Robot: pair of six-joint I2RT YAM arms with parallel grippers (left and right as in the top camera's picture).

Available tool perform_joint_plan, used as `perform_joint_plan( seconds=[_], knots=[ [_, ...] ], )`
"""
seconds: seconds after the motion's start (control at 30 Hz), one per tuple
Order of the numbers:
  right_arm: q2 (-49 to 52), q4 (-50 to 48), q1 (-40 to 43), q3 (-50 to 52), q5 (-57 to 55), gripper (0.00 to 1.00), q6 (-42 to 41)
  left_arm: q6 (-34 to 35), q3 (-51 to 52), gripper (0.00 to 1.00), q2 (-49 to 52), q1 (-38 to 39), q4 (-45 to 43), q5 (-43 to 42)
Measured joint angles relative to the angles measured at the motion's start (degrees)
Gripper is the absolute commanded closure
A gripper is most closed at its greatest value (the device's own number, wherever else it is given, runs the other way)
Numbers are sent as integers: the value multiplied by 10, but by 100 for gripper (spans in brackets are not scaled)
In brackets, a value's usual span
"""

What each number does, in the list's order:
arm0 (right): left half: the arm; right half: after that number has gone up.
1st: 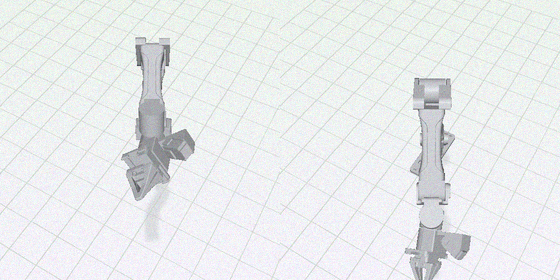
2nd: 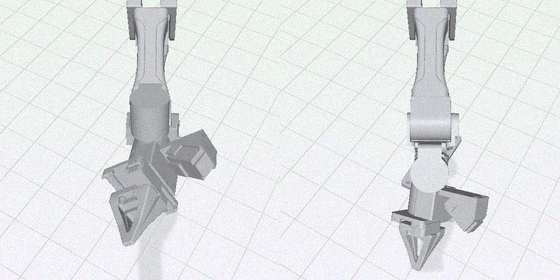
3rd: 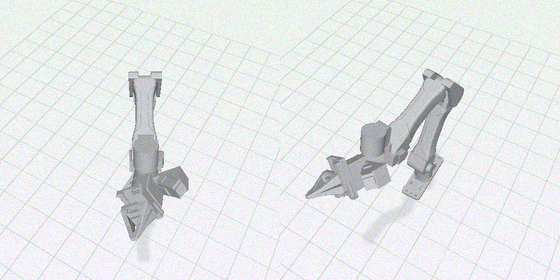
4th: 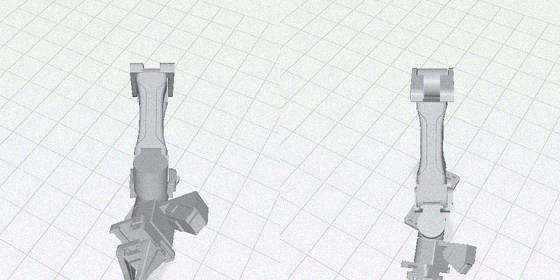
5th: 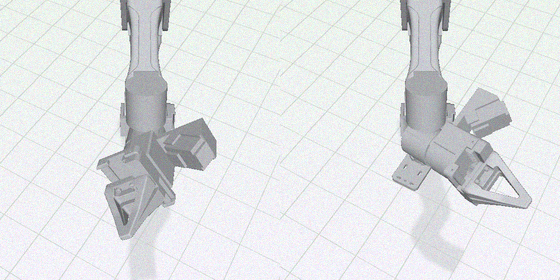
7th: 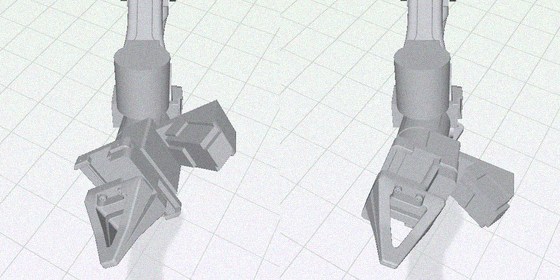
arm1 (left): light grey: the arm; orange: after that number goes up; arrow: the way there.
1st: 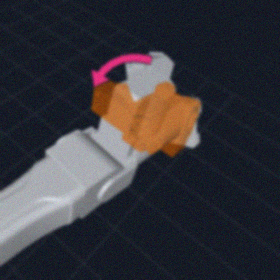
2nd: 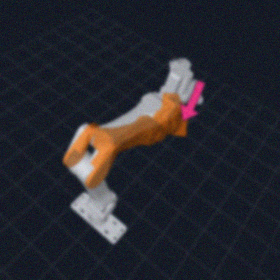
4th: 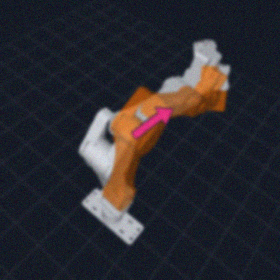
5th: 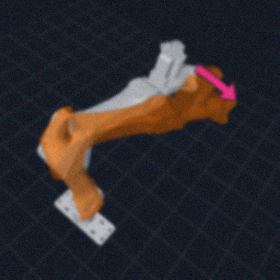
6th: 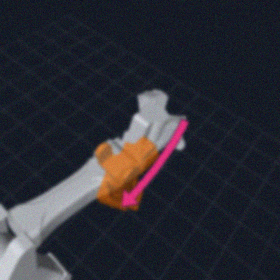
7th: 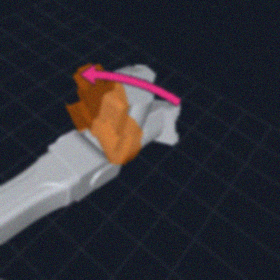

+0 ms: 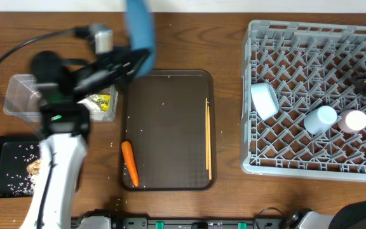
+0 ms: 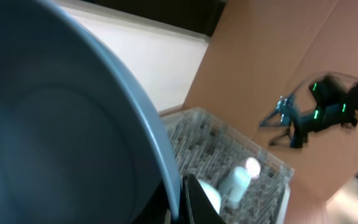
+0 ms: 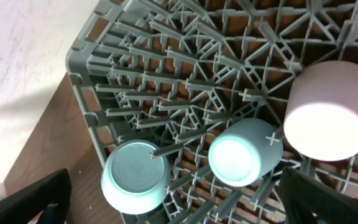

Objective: Sort waste into correct bins and load items into the dishwasher rack
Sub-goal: 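Carry the blue plate with the left gripper and stand it in the rack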

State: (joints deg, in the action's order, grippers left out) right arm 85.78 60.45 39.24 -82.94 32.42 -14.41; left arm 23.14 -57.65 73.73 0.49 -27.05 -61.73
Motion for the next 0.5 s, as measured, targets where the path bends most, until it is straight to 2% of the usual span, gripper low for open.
perform_joint_plan(
  seconds=[0.13, 0.3, 0.4, 0.5],
  knots=[
    [0, -3, 1, 0, -14, 1, -21, 92, -4, 94, 70, 96, -179, 79],
    [0, -4, 1, 0, -29, 1, -40, 204, -52, 94, 208, 167, -367, 100],
    [0, -2, 3, 0, -38, 1, -51, 263, -109, 94, 299, 199, -436, 103],
    [0, -2, 12, 0, -51, 1, -67, 307, -164, 94, 367, 228, -457, 105]
  ],
)
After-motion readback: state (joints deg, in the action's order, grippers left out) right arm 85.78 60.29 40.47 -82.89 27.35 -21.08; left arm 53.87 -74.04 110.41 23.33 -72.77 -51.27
